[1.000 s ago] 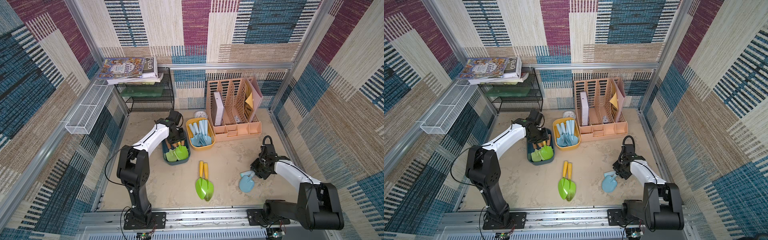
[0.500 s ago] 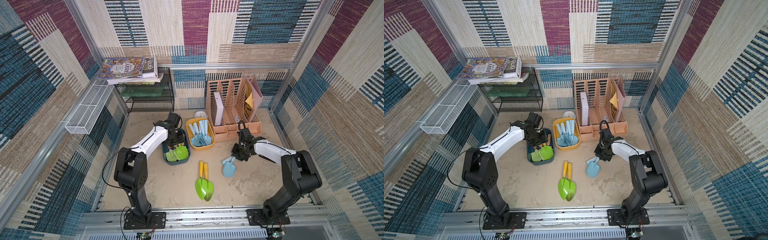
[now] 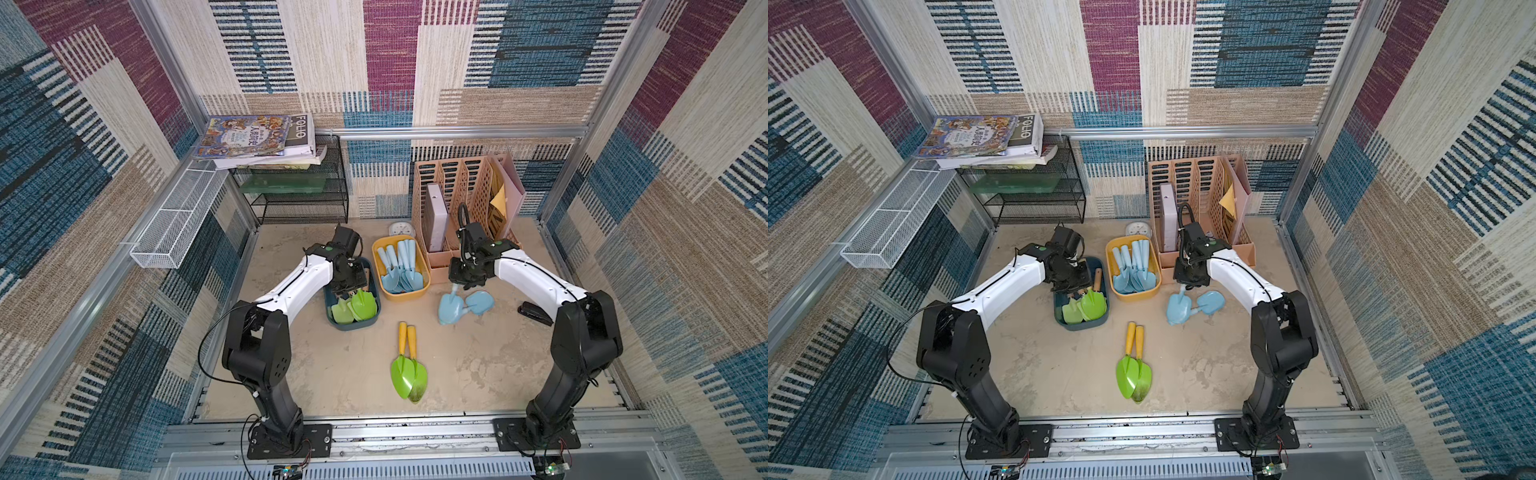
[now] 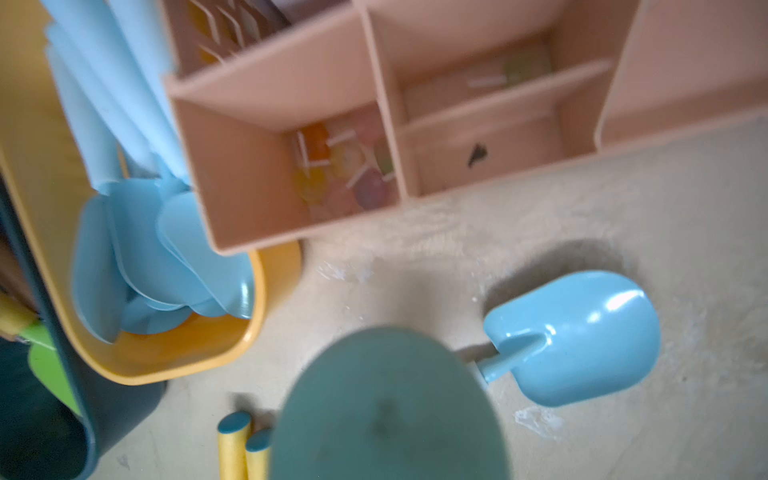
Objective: Sort the small shovels by color and place them into the storage box
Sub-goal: Pick up the shovel from the center of the board, then place the shovel in the storage box.
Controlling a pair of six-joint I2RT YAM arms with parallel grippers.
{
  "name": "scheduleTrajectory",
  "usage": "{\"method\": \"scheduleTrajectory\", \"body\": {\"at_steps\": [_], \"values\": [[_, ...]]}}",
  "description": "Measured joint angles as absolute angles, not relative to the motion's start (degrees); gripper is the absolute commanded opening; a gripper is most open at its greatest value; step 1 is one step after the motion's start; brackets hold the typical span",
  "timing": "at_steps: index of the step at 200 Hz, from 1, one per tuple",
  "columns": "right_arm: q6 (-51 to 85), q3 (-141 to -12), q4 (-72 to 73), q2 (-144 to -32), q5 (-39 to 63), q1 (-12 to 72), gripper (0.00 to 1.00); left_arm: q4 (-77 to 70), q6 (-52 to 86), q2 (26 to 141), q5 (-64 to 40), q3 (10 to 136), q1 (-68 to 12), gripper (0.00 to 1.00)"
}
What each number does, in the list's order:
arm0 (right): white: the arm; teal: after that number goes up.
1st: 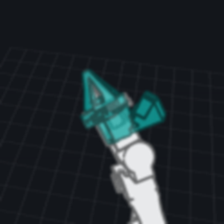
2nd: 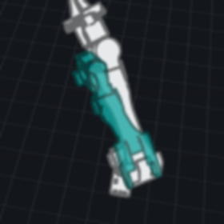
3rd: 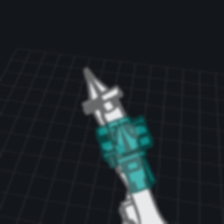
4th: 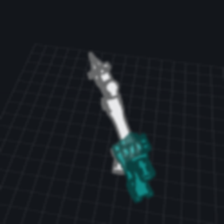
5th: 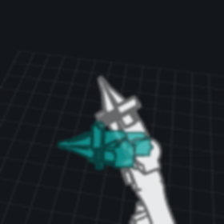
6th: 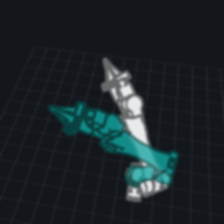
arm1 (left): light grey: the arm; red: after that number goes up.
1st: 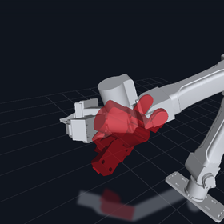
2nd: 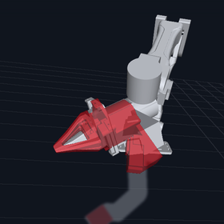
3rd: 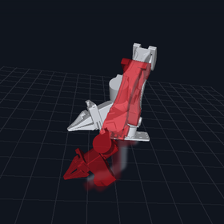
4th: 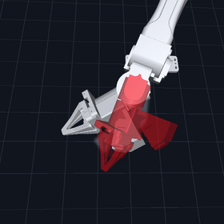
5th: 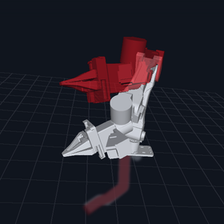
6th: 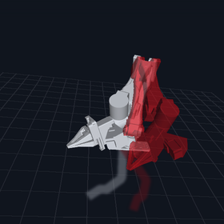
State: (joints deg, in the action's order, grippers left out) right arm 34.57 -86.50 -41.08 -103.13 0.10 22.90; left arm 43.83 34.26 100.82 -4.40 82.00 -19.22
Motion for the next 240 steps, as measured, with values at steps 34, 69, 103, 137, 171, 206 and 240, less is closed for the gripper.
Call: {"method": "scheduleTrajectory", "body": {"at_steps": [34,69,103,137,171,206,240], "values": [[30.0,-107.2,-43.5,-113.8,1.7,24.0,0.26,44.0,34.0,99.3,-4.1,81.0,-19.2,0.52],[25.5,-128.9,-47.0,-126.8,2.8,25.3,0.25,44.7,33.4,98.3,-2.7,80.5,-19.2,0.53],[21.8,-136.8,-49.5,-133.7,5.0,25.8,0.25,45.8,32.7,97.6,-1.4,80.5,-19.2,0.53],[18.8,-136.7,-51.6,-135.3,7.1,26.6,0.26,46.9,32.4,97.6,-0.6,80.5,-19.1,0.53],[16.0,-135.0,-52.1,-136.0,6.0,28.7,0.27,47.2,32.4,97.6,0.1,80.7,-19.0,0.53],[13.9,-135.0,-52.0,-138.3,3.7,30.6,0.27,47.3,32.2,97.8,0.1,81.1,-19.0,0.53],[13.7,-135.0,-52.0,-139.9,3.2,31.2,0.48,47.7,31.7,97.8,0.1,81.4,-19.0,0.58]]}}
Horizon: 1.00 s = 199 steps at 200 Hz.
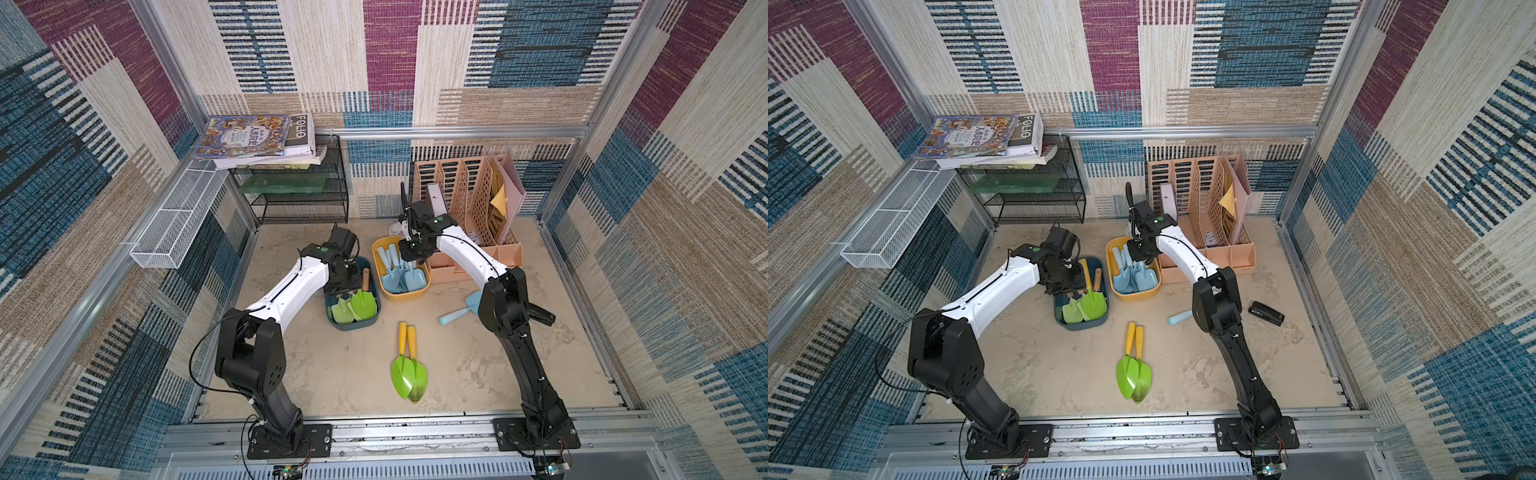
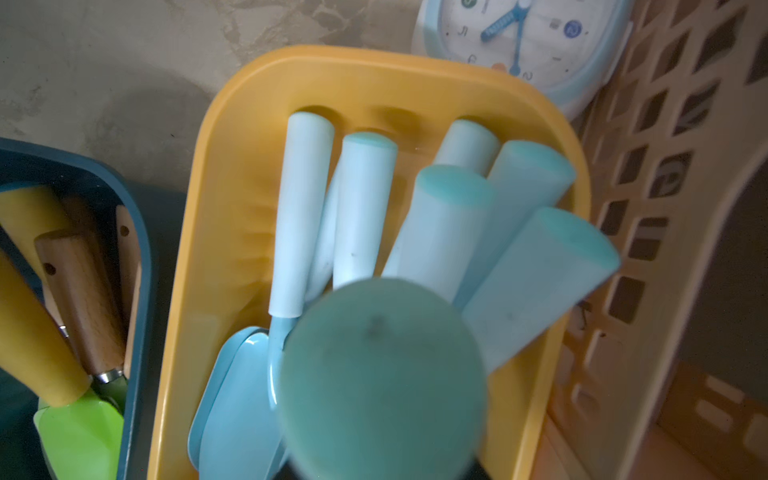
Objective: Sort the small shovels by color and place them into the storage box
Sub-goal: Place the shovel in the storage box, then pick up the shovel from the center of the board.
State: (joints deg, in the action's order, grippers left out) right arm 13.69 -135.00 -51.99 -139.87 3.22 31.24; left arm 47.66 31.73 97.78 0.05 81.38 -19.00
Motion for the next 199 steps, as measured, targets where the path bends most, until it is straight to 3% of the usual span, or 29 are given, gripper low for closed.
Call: {"method": "scheduleTrajectory", "body": {"at_steps": [24,75,143,199], "values": [[14.2,-135.0,-52.0,-139.5,1.4,31.2,0.57,48.0,31.1,97.2,0.0,81.2,-19.0,0.64],[15.7,-132.3,-49.3,-128.9,-4.5,31.1,0.57,48.6,28.8,94.5,-2.2,80.1,-21.9,0.64],[22.6,-104.6,-41.7,-110.6,-9.0,26.2,0.56,48.9,20.9,101.9,-8.6,83.3,-37.6,0.60],[26.0,-89.0,-39.0,-101.8,-7.4,25.2,0.56,50.7,17.8,107.2,-12.2,81.4,-41.6,0.57]]}}
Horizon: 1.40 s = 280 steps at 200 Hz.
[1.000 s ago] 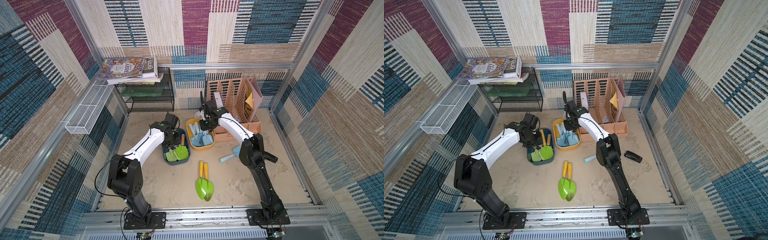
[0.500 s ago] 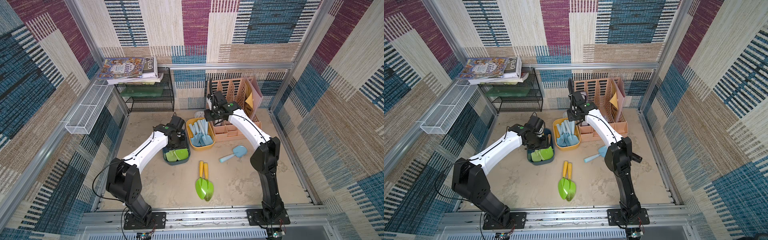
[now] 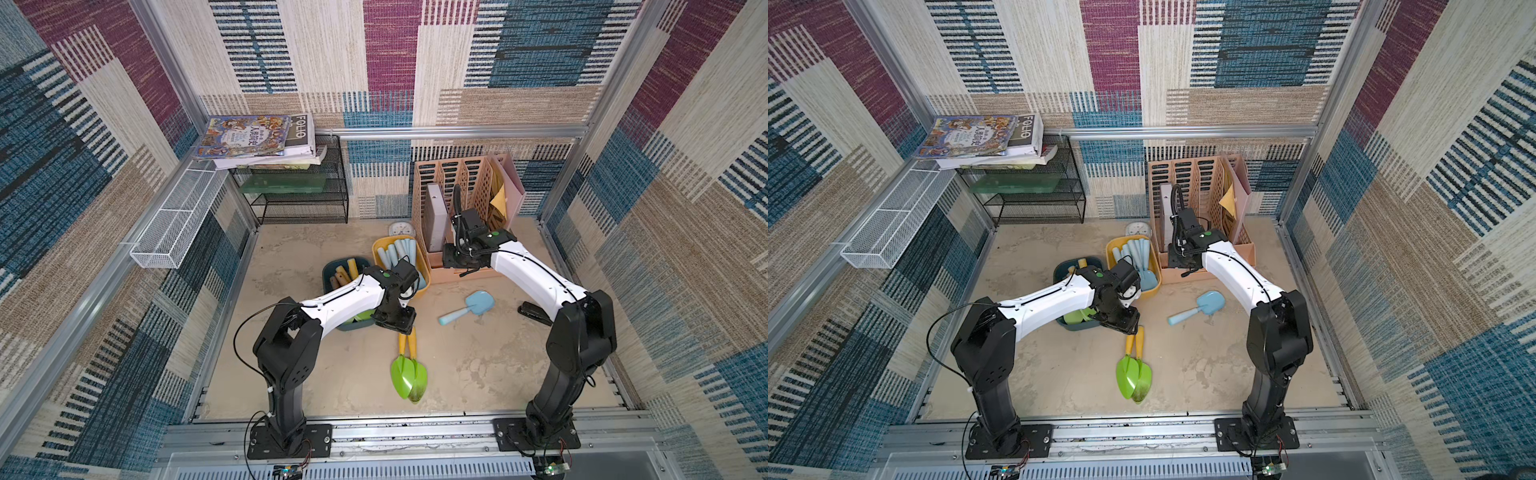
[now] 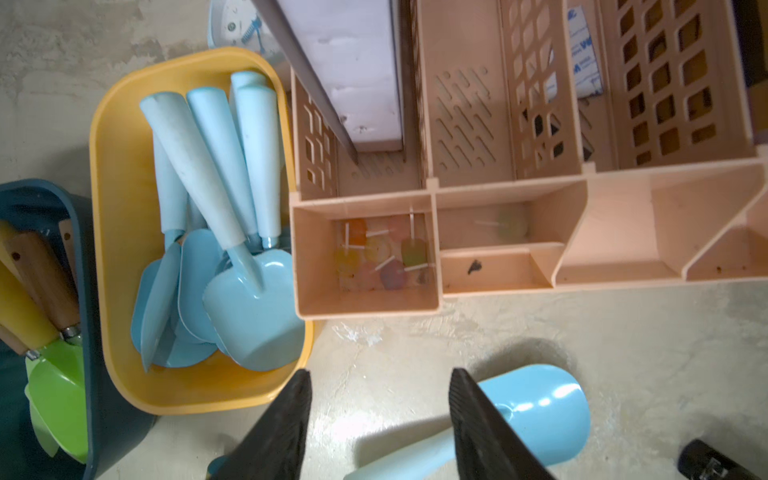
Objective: Sort the small shovels by color and place them into the storage box
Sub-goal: Pick up the shovel from the center of the board, then place the shovel in the storage box.
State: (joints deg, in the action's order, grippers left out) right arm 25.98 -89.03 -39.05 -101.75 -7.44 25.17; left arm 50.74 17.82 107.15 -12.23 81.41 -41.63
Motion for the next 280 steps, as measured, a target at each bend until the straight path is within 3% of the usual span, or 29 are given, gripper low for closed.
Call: {"method": "scheduleTrajectory", "body": {"at_steps": [43,90,103,126,195,241,280], "values": [[26.9,-83.4,-38.5,-97.7,-7.2,25.1,0.56,51.3,17.8,109.6,-14.2,79.7,-43.4,0.54],[26.8,-81.2,-38.0,-95.8,-6.3,26.0,0.55,51.0,19.4,111.8,-14.7,76.5,-44.8,0.44],[26.7,-80.6,-37.7,-95.5,-5.8,26.6,0.55,50.8,20.5,111.7,-14.7,75.6,-44.8,0.33],[26.1,-79.2,-36.8,-95.4,-3.5,27.2,0.55,50.7,20.8,111.8,-15.6,75.0,-44.8,0.00],[26.5,-74.3,-27.7,-91.4,13.3,24.9,0.56,51.5,20.0,104.4,-16.6,81.3,-41.7,0.00],[30.5,-69.2,-14.7,-88.8,29.9,23.6,0.58,50.9,19.0,98.0,-27.0,84.8,-30.6,0.00],[33.0,-70.7,-7.7,-90.9,37.6,25.7,0.58,49.7,19.1,96.6,-34.9,86.1,-27.5,0.00]]}}
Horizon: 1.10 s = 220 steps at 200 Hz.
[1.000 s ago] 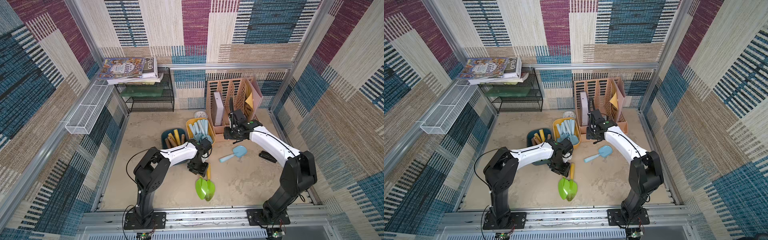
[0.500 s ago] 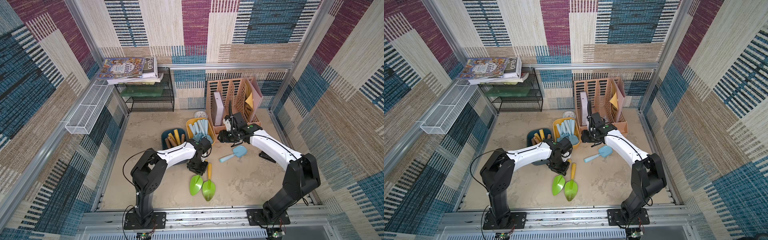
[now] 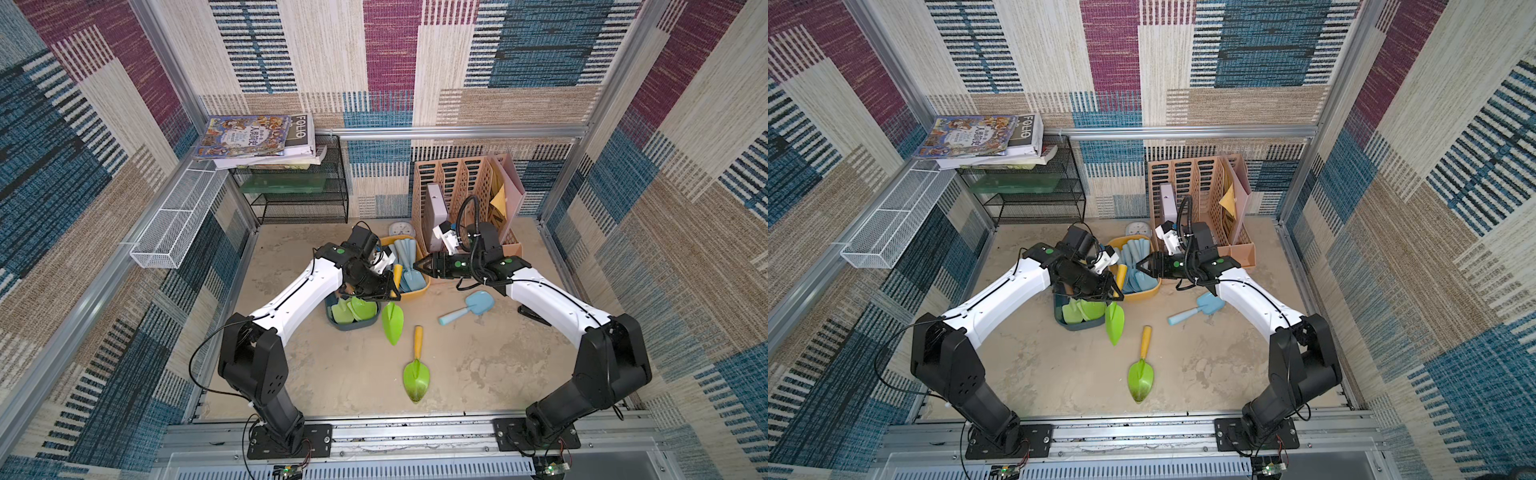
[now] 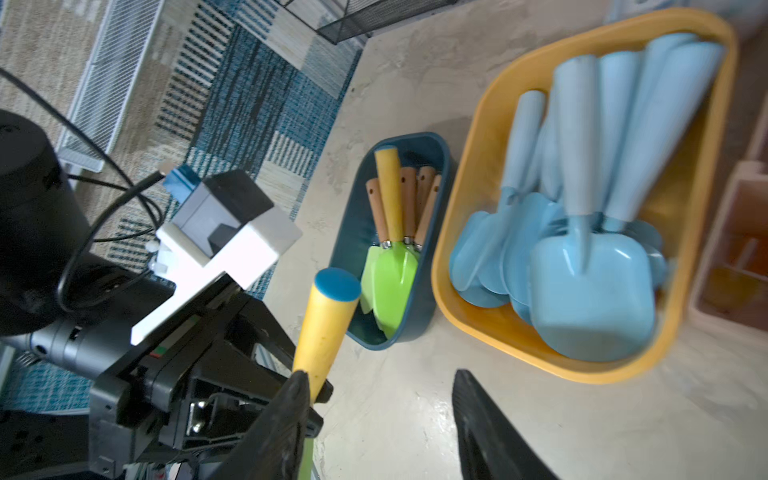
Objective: Sort the small shovels by color and place them into the storage box
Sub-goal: Place the shovel in the storage box.
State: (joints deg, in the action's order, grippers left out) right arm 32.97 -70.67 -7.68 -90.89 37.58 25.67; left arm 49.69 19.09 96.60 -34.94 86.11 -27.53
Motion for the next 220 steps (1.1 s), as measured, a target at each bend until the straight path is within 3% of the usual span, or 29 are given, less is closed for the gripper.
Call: {"method": "scheduleTrajectory", "body": {"at_steps": [81,94,111,121,127,142,154,173,220], "values": [[30.8,-81.7,-8.1,-99.4,41.8,29.3,0.53,44.1,21.8,95.4,-39.4,87.6,-26.3,0.00],[30.6,-82.5,-8.4,-100.1,42.6,29.5,0.44,43.8,21.9,95.3,-39.3,88.5,-26.1,0.00],[30.9,-83.6,-8.1,-100.7,43.6,29.6,0.22,43.9,21.8,95.4,-39.2,89.0,-25.8,0.00],[32.1,-84.1,-7.4,-100.9,45.0,29.8,0.14,43.3,20.8,95.5,-38.9,88.9,-25.9,0.00],[32.2,-84.2,-7.5,-100.9,44.4,30.0,0.11,43.4,20.9,95.6,-38.9,88.8,-25.9,0.11],[33.2,-84.8,-7.9,-101.1,43.9,30.1,0.05,43.1,20.9,95.6,-38.2,88.7,-25.8,0.48],[32.8,-86.3,-9.5,-101.8,40.5,30.5,0.02,43.3,21.0,95.2,-36.9,88.6,-25.8,0.60],[33.0,-91.0,-14.2,-104.4,34.8,30.8,0.00,43.6,21.5,92.9,-33.6,87.9,-25.8,0.65],[36.9,-104.9,-26.1,-111.5,26.9,32.5,0.00,40.5,21.9,90.3,-26.7,86.3,-25.8,0.61]]}}
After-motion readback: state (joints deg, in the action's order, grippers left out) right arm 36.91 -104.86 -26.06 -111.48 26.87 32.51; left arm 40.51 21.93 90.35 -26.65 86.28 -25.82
